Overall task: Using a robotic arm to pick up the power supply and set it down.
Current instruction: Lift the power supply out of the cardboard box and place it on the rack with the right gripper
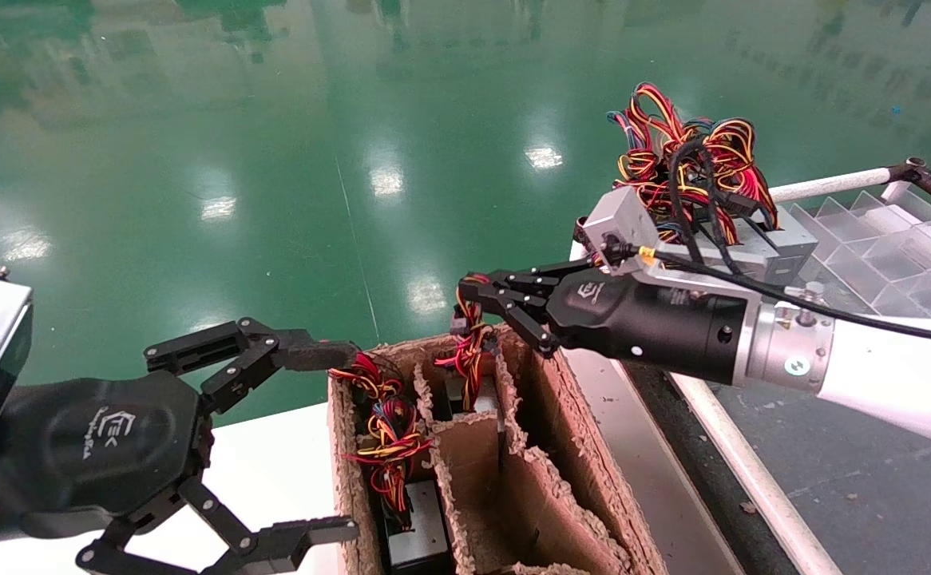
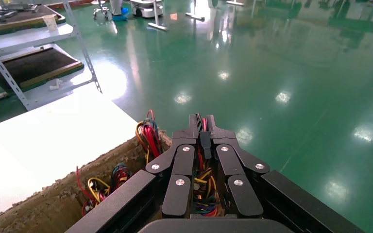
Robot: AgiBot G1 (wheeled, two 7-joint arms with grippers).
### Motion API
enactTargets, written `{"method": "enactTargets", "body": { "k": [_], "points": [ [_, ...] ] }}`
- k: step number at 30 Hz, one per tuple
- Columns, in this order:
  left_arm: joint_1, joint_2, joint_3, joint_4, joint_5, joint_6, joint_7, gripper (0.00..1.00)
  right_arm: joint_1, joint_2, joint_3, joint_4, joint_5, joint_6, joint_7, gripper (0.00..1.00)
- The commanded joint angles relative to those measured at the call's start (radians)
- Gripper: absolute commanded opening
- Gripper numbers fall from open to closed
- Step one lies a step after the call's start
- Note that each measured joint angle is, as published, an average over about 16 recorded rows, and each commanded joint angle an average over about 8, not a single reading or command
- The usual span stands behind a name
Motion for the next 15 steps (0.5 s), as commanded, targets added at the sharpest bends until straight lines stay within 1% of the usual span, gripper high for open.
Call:
{"method": "enactTargets", "body": {
  "k": [1,15],
  "points": [
    [0.0,0.0,0.0,0.0,0.0,0.0,0.0,1.0,0.004,0.003,0.005,0.001,0.006,-0.001,-0.001,0.0],
    [0.0,0.0,0.001,0.0,0.0,0.0,0.0,1.0,0.064,0.059,0.052,0.049,0.064,-0.036,0.035,0.0]
  ]
}}
